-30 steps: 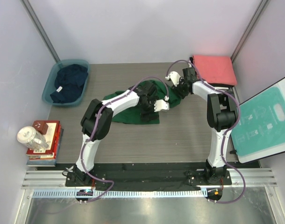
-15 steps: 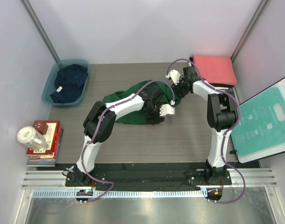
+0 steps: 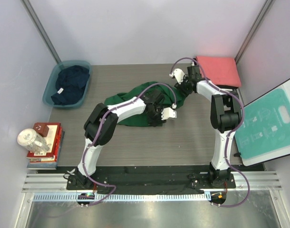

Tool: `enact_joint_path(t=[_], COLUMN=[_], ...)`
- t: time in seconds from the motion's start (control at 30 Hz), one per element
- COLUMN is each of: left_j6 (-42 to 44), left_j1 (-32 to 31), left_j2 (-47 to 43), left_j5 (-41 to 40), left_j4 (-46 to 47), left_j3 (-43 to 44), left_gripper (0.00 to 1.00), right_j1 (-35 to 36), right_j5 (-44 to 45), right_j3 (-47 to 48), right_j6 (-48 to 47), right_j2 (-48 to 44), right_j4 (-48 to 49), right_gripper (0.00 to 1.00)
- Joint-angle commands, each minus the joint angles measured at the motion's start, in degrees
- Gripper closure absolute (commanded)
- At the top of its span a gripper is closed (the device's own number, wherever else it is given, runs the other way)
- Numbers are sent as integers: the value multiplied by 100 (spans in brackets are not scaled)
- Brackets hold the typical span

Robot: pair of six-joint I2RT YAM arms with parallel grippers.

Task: Fold and stack the t-shirts
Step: Flatten out the tshirt

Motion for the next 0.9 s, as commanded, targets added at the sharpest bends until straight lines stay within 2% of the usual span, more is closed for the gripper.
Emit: enact_joint_path(t=[0.0, 0.03, 0.2, 0.33, 0.43, 0.47, 0.6, 0.8, 0.87], left_j6=[38, 38, 46, 12, 177, 265, 635, 916, 1021], left_j1=[-40, -40, 57, 259, 461, 548, 803, 1226, 1287], left_j2=[213, 222, 126, -383, -779, -867, -1270, -1939, -2159], left_j5=[-272, -316, -518, -501, -439, -466, -913, -1651, -2195], left_j4=[47, 47, -269, -709, -1490, -2014, -2974, -3030, -2881], left_j3=[-332, -384, -525, -727, -675, -649, -770, -1621, -1948], left_gripper=[83, 100, 100, 100, 100, 100, 100, 100, 100], right_j1=[-25, -25, -78, -104, -95, -95, -104, -113, -113], right_j5=[-115, -115, -97, -53, -1, 25, 96, 114, 122], right_j3=[143, 135, 91, 82, 108, 134, 152, 38, -67], right_j6=[94, 85, 15, -82, -134, -152, -231, -161, -152], right_j2=[-115, -132, -141, -115, -88, -88, -141, -325, -404], right_j4=[161, 161, 170, 161, 161, 161, 161, 161, 161], right_gripper=[50, 50, 50, 50, 50, 50, 50, 51, 51])
